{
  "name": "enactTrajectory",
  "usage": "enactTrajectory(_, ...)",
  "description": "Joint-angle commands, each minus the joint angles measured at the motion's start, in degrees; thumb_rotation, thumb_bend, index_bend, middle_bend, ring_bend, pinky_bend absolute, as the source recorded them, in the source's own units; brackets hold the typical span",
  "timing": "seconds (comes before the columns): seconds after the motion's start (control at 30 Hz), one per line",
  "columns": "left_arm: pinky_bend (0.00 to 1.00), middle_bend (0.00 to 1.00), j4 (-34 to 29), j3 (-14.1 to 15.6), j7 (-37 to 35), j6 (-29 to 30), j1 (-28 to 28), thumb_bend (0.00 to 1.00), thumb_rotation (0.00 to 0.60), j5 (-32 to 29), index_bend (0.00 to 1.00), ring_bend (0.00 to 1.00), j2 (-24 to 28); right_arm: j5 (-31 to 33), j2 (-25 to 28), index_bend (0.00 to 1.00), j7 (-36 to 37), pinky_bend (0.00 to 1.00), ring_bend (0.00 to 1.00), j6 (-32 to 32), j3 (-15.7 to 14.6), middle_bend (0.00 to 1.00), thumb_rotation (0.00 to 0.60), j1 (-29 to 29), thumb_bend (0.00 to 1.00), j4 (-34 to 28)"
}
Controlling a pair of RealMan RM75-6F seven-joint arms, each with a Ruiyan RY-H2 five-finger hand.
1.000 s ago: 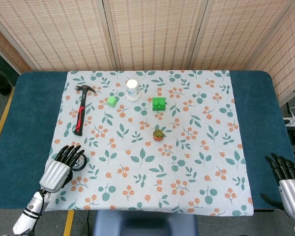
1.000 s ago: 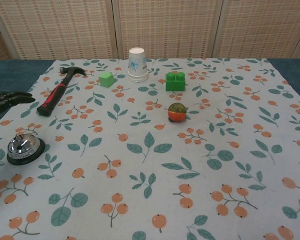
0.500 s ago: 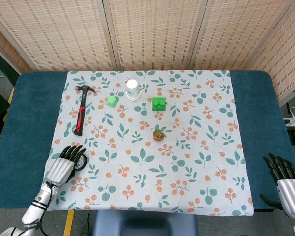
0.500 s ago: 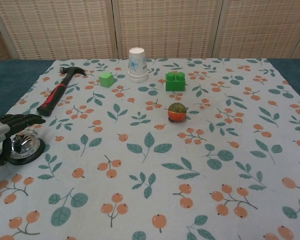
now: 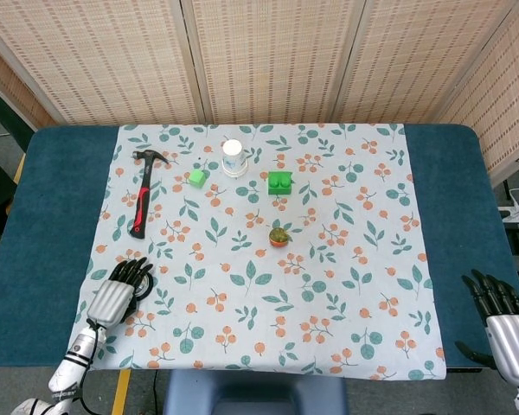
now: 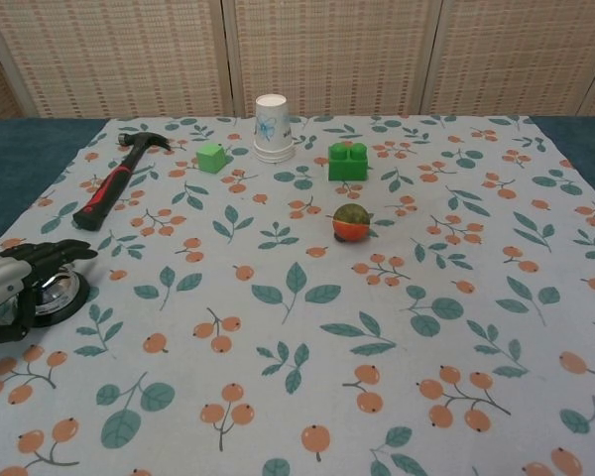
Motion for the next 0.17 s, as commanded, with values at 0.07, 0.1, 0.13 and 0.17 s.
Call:
enactTrajectory(0.07, 0.08, 0.00, -6.33, 0.03, 1.87, 8.24, 0.75, 1.00, 0.600, 4.58, 0.00, 0.00, 3.43, 0.76, -0.13, 0.00, -0.09, 0.08, 0.00, -0.34, 0.44, 0.00, 0.600, 0.29, 0.02, -0.19)
enactTrajectory(0.1, 0.08, 0.00, -8.14, 0.31, 2.17, 10.41, 0.99, 1.00, 0.600, 6.05, 0.00, 0.00, 4.55, 0.89, -0.22, 0.00, -0.24, 0.08, 0.00, -0.45, 0.48, 0.00, 0.600, 0.34, 0.02, -0.16)
enactTrajectory(0.13, 0.08, 0.00, -9.28, 0.53, 2.40, 11.78, 1.14, 1.00, 0.600, 7.05, 0.00, 0.00, 5.34, 0.88, -0.24, 0.00, -0.35, 0.08, 0.00, -0.55, 0.48, 0.00, 0.600, 0.40, 0.02, -0.14)
enactTrajectory(0.17, 0.08, 0.00, -10.25, 0.89, 2.64, 13.03, 1.42, 1.00, 0.600, 7.98, 0.00, 0.00, 6.04, 0.84, -0.24, 0.00, -0.45, 0.08, 0.00, -0.64, 0.42, 0.00, 0.600, 0.42, 0.02, -0.13)
